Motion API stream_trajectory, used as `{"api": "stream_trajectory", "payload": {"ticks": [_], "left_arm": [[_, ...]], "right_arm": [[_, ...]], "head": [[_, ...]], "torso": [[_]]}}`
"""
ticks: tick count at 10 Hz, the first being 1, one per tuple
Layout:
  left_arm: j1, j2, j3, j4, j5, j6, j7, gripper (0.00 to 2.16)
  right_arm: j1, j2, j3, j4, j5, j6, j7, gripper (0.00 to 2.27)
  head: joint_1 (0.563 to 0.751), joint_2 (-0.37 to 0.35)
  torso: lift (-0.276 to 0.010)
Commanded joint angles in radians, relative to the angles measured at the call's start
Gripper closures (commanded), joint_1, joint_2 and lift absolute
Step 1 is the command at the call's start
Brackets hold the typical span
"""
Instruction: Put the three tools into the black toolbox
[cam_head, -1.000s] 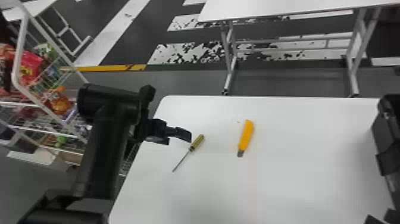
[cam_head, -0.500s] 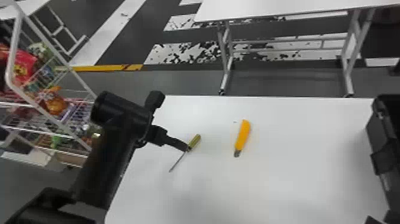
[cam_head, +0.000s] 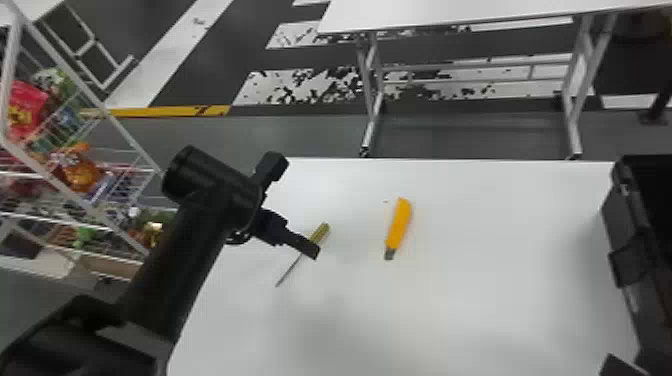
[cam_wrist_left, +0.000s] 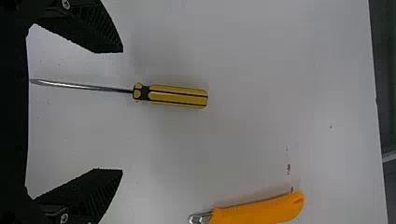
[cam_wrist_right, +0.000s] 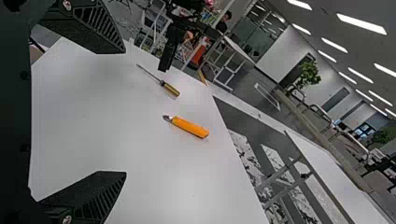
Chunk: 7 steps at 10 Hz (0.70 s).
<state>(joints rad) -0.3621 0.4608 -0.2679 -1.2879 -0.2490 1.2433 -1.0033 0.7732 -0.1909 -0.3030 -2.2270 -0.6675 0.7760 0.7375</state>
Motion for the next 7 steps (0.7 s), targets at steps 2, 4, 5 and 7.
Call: {"api": "stream_trajectory", "payload": {"ticks": [2,4,5,7], "left_arm": [[-0.006,0.019,-0.033,0.016,-0.001,-0.008,-0.009,0.08],[-0.003,0.033,-0.057,0.018,-0.007,-0.011,-0.006,0.09],[-0.003,0.036,-0.080,0.024,-0.013,-0.008,-0.003,0.08],[-0.003,0.036,-0.120,0.050,-0.027,-0.020,0.015,0.08]], "right_arm": [[0.000,0.001,-0.002,0.012,-0.001,-0.010,0.002,0.07],[-0.005,0.007,0.001,0.015,0.000,-0.016,0.002,0.07],[-0.008,0.007,0.001,0.017,-0.001,-0.016,0.002,0.07],[-0.008,0.007,-0.001,0.021,-0.003,-0.016,0.007,0.07]], "head": [[0.695,0.278],[0.695,0.289],[0.695,0.294],[0.695,0.308]], "torso": [[-0.051],[-0.051],[-0.051],[-0.051]]}}
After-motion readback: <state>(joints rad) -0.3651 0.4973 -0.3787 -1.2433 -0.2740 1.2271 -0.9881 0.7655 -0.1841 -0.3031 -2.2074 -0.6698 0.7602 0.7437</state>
